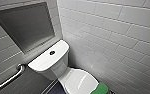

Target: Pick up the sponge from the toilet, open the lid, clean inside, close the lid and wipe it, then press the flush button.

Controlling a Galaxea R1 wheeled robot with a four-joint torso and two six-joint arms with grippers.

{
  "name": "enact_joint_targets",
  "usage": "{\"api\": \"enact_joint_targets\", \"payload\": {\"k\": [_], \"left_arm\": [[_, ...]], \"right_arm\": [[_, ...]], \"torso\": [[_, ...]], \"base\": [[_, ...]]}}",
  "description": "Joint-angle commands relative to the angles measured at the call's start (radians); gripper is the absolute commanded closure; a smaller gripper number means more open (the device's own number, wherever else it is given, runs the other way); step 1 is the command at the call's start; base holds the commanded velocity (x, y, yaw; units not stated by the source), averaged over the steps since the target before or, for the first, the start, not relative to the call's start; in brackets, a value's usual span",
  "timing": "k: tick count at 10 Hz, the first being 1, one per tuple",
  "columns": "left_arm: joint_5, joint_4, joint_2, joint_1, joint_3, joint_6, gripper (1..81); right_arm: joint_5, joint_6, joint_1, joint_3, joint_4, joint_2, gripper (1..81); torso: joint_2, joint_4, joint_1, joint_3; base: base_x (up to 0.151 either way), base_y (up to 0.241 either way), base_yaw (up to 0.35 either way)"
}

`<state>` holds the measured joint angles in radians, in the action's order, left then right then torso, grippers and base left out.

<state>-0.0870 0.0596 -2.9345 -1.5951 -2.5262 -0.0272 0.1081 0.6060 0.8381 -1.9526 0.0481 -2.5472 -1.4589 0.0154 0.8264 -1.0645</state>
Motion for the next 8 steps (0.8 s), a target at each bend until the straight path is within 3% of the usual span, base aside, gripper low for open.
{"api": "enact_joint_targets", "payload": {"k": [1, 5, 8], "left_arm": [[0.079, 0.003, -0.008, -0.033, -0.011, 0.003, 1.0], [0.079, 0.008, -0.017, -0.03, -0.014, 0.004, 1.0], [0.081, 0.006, -0.014, -0.03, -0.014, 0.004, 1.0]], "right_arm": [[-0.028, 0.012, -0.118, 0.037, 0.004, 0.055, 1.0], [-0.027, 0.008, -0.142, 0.127, -0.013, 0.112, 1.0], [-0.027, 0.012, -0.145, 0.089, -0.008, 0.088, 1.0]], "torso": [[0.0, 0.0, 0.0, 0.0], [0.0, 0.0, 0.0, 0.0], [0.0, 0.0, 0.0, 0.0]], "base": [[0.0, 0.0, 0.0], [0.0, 0.0, 0.0], [0.0, 0.0, 0.0]]}}
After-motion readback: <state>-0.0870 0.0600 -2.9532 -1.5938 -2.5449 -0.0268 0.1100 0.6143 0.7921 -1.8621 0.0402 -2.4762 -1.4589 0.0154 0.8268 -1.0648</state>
